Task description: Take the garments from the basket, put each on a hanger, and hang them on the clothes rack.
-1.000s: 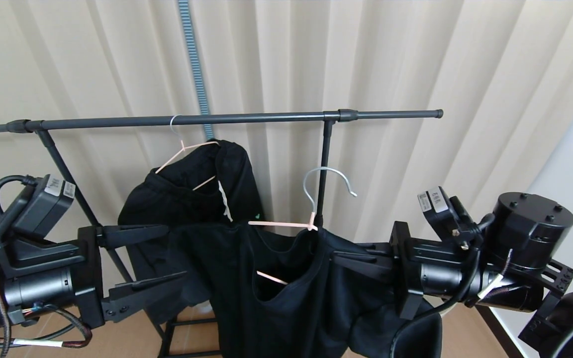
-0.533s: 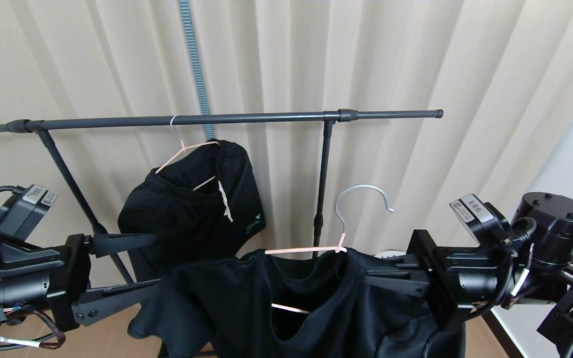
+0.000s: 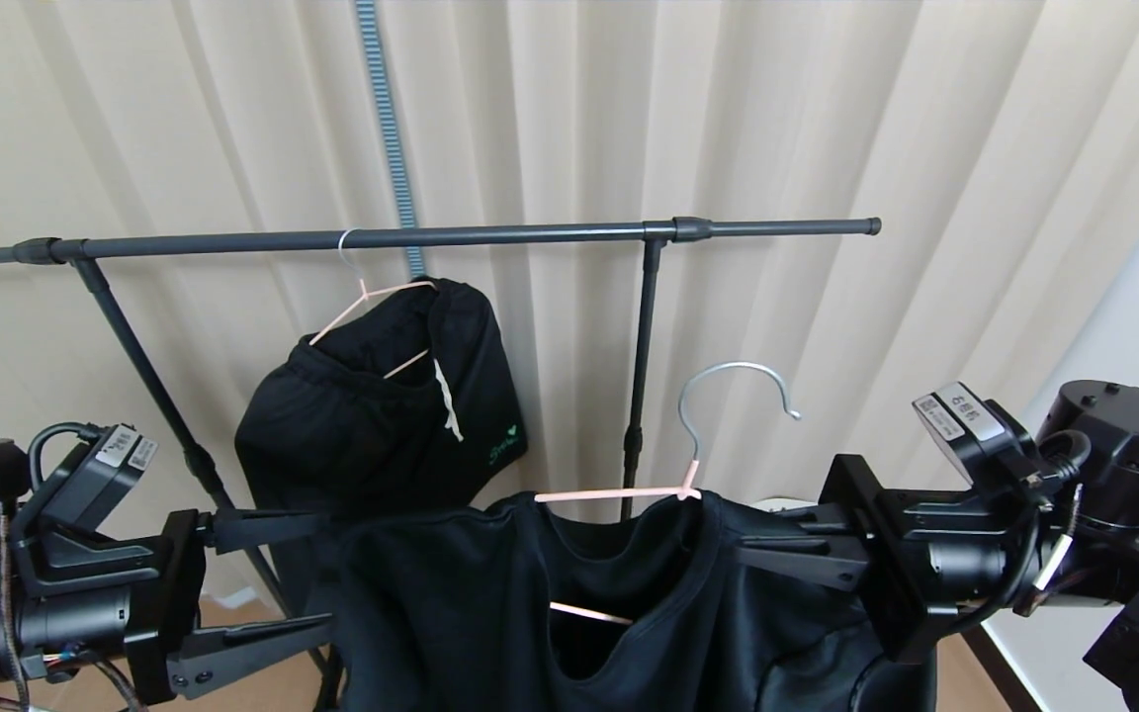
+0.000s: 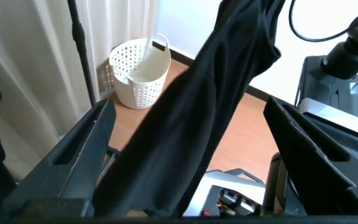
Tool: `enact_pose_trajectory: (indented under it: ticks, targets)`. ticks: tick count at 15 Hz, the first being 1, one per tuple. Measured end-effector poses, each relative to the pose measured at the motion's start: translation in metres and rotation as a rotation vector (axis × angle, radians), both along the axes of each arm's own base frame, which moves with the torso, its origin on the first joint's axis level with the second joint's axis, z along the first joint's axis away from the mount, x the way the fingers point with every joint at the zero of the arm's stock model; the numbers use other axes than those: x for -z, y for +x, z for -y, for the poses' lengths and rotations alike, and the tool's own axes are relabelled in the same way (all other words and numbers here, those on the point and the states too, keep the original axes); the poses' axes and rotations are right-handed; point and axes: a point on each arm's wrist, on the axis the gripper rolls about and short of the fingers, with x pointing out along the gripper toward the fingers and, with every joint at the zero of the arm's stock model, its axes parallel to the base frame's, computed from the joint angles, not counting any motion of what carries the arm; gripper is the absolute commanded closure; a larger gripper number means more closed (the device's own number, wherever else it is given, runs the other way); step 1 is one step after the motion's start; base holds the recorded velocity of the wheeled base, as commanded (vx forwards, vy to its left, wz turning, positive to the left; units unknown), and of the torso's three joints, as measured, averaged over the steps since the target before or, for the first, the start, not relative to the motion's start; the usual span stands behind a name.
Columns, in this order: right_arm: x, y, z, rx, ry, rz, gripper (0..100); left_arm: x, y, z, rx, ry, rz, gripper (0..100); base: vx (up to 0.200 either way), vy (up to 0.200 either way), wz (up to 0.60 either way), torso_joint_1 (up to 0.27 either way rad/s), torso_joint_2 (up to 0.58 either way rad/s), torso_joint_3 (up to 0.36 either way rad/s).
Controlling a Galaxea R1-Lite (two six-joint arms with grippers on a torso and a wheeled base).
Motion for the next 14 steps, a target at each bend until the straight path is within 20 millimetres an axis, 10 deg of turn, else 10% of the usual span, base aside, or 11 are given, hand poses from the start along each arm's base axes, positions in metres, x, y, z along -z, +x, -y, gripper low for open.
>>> enact_pose_trajectory:
  ticks: [5,6,14]
  targets:
    - [-0.004,-0.007,0.003,-0.031,0.008,0.013,100,0.009,0.008,0.000,0.002,-0.003,-0.044,0,0.000,0.000,0.00,0.000,0.00,0.000]
    - [-0.005,-0.008,0.003,-0.031,0.008,0.014,100,0.010,0.010,0.000,0.004,-0.003,-0.051,100,0.000,0.000,0.00,0.000,0.00,0.000]
    - [-0.007,-0.005,0.009,-0.006,0.012,0.021,100,0.018,0.008,-0.012,-0.055,-0.008,-0.088,100,0.000,0.000,0.00,0.000,0.00,0.000]
